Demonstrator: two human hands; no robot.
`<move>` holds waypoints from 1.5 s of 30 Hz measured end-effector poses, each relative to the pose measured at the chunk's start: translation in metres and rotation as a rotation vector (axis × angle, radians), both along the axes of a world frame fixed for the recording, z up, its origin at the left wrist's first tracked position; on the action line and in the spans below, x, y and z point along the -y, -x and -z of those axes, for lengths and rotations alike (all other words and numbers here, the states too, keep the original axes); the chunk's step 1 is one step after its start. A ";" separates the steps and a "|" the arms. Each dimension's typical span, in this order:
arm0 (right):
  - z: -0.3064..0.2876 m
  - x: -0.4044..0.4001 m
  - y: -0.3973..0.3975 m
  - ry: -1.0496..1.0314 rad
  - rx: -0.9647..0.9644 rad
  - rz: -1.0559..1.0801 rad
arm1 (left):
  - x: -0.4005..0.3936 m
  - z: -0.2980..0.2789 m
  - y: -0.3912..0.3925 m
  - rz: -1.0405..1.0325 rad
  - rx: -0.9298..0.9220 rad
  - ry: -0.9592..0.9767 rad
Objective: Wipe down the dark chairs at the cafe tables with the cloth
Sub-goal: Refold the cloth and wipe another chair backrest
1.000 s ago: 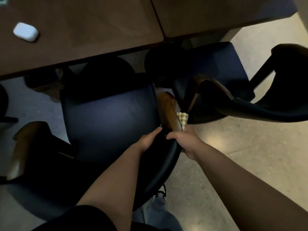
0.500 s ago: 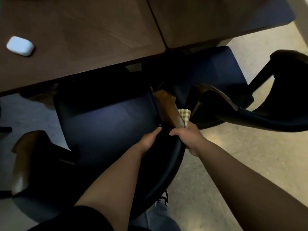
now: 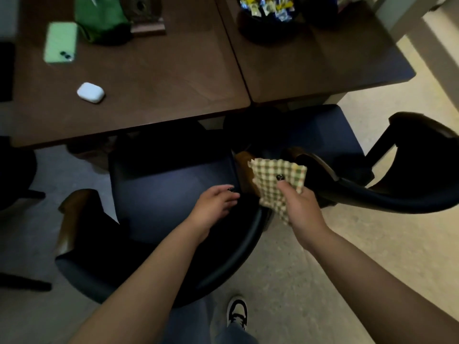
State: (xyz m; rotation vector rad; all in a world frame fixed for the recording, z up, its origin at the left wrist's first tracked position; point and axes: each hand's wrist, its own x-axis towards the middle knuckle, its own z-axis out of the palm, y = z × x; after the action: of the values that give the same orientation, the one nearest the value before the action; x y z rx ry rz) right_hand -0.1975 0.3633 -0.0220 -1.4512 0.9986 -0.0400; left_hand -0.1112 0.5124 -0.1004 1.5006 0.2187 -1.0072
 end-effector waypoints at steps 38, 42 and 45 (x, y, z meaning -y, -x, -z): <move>-0.233 -0.284 0.257 0.833 1.094 -0.432 | -0.278 -0.325 0.297 -0.491 0.357 0.487; -0.237 -0.328 0.282 0.612 0.997 -0.109 | -0.316 -0.318 0.324 -0.520 0.265 0.373; -0.244 -0.347 0.302 0.662 1.060 -0.111 | -0.331 -0.316 0.345 -0.522 0.223 0.341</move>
State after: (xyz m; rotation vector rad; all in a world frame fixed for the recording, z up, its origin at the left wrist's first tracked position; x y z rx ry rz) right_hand -0.4994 0.7099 0.2224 -1.7269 0.0000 -1.0280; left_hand -0.4566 0.8437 0.2156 1.1458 0.2476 -0.4284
